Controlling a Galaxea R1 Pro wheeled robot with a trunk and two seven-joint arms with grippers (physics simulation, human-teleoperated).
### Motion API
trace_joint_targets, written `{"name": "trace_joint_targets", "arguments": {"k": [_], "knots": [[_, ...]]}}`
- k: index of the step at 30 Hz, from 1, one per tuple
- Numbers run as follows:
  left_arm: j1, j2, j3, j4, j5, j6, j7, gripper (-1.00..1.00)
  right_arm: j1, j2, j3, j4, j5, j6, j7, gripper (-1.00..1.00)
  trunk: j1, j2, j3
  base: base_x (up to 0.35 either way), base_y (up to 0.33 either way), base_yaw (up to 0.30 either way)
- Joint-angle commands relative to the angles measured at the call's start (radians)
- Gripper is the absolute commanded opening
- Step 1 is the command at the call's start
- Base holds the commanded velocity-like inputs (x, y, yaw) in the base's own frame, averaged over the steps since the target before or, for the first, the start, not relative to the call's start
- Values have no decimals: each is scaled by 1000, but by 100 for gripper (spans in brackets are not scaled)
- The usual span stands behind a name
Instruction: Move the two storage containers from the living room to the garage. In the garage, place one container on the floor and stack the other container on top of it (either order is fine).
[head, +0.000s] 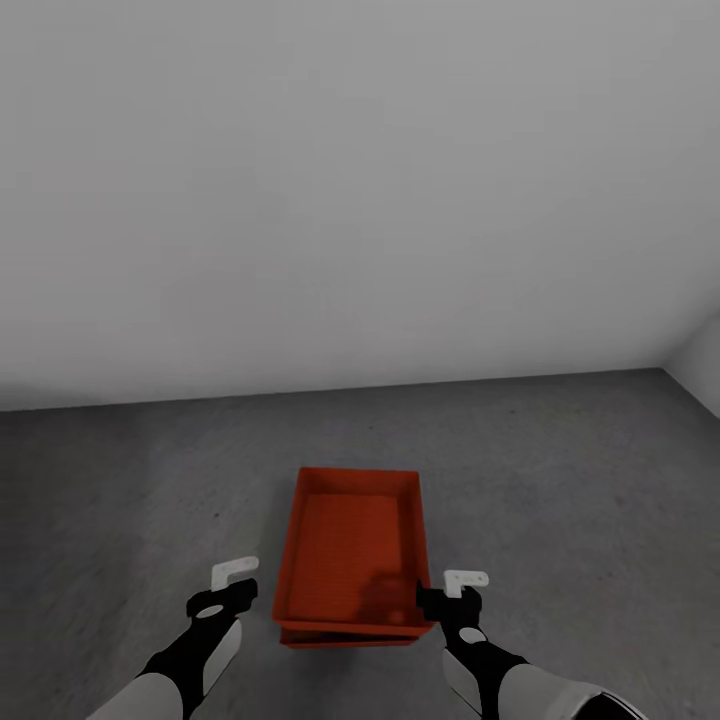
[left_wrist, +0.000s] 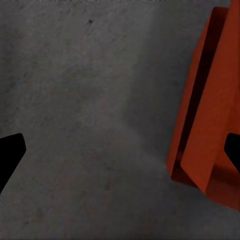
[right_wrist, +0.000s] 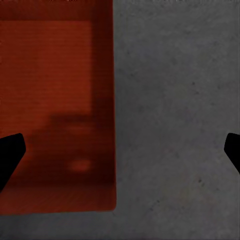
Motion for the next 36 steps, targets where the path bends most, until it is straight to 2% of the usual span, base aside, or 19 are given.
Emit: {"name": "trace_joint_targets", "arguments": {"k": [1, 23, 28, 36], "knots": [[0, 0, -1, -1, 9, 0, 3, 100, 0, 0, 9, 1, -7, -2, -3, 100, -4, 7, 2, 0, 0, 0], [0, -2, -2, -1, 8, -3, 0, 100, 0, 0, 9, 0, -8, -2, -3, 100, -88, 161, 71, 0, 0, 0], [0, -12, -3, -1, 6, -3, -4, 100, 0, 0, 9, 0, -7, -2, -3, 100, -107, 196, 87, 0, 0, 0], [0, -16, -4, -5, 7, -5, -6, 100, 0, 0, 9, 0, -8, -2, -4, 100, -107, 196, 87, 0, 0, 0]]}}
